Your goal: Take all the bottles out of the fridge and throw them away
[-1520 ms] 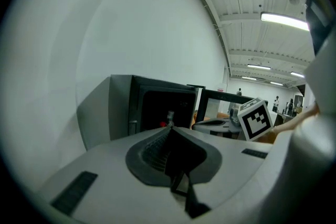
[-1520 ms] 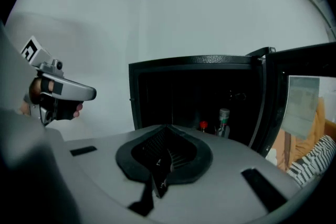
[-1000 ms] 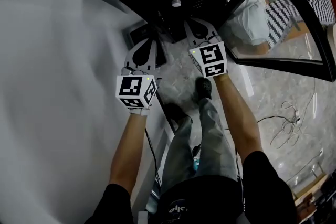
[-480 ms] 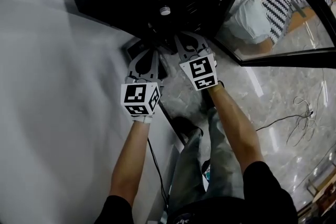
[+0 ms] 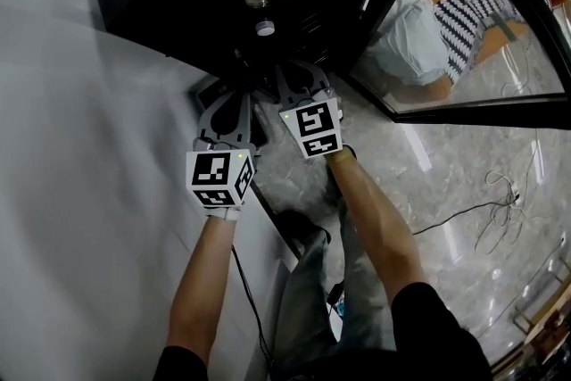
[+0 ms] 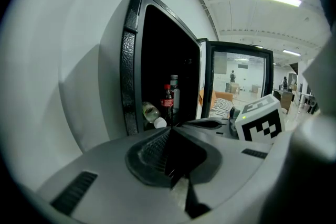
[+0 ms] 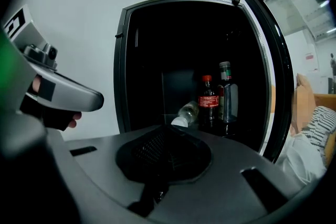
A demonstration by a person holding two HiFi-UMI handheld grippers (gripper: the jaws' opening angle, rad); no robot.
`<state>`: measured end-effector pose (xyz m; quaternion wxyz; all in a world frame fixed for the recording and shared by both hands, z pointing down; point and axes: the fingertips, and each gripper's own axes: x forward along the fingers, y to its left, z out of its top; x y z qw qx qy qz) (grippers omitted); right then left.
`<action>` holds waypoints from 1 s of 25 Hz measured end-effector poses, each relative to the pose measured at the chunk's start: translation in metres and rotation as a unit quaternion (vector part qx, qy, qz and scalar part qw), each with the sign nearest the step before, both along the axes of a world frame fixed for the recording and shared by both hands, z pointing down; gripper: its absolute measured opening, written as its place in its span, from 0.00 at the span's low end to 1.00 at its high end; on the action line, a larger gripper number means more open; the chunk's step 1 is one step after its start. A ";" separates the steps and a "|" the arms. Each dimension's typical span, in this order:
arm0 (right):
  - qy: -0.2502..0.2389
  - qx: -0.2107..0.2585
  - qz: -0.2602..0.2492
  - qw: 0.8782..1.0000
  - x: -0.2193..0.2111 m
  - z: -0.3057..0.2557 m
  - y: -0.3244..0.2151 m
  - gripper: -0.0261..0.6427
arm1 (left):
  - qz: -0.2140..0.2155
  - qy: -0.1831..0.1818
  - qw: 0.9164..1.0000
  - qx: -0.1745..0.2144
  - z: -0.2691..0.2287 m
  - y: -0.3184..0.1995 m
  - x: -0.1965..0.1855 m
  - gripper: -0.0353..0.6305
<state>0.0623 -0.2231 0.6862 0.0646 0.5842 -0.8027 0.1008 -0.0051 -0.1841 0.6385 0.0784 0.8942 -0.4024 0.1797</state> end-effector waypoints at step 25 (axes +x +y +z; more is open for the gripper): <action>0.024 -0.036 0.060 0.997 -0.012 0.044 -0.094 0.46 | -0.009 0.014 1.000 0.011 0.004 -0.044 0.001 0.06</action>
